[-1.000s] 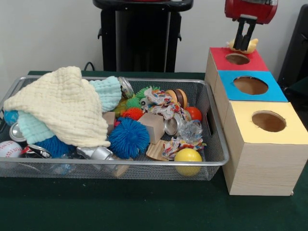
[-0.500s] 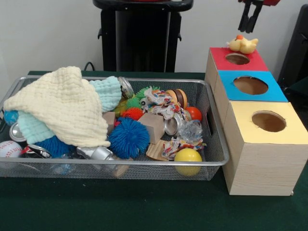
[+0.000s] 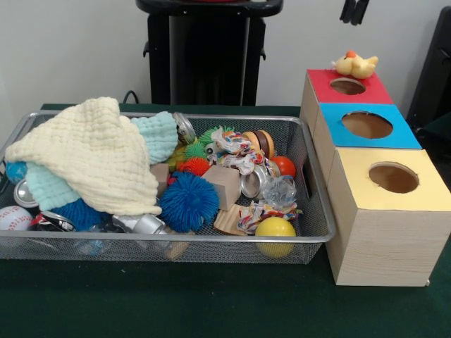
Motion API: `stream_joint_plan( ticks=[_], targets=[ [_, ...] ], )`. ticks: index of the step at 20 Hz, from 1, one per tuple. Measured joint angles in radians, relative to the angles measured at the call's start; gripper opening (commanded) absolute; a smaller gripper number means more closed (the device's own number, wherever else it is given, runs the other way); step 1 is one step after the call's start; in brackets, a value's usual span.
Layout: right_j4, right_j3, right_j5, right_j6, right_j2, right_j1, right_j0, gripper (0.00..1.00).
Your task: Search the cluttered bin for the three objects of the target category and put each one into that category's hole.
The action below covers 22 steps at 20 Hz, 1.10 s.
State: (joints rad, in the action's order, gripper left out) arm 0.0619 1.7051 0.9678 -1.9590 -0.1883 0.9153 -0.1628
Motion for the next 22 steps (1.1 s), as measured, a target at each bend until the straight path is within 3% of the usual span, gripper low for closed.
stream_joint_plan(
  ticks=[14, 22],
  targets=[
    [-0.001, 0.014, 0.069, 0.000, 0.011, 0.030, -0.002, 0.00],
    [-0.002, 0.096, 0.079, 0.000, 0.007, 0.069, -0.063, 0.00]
  ],
)
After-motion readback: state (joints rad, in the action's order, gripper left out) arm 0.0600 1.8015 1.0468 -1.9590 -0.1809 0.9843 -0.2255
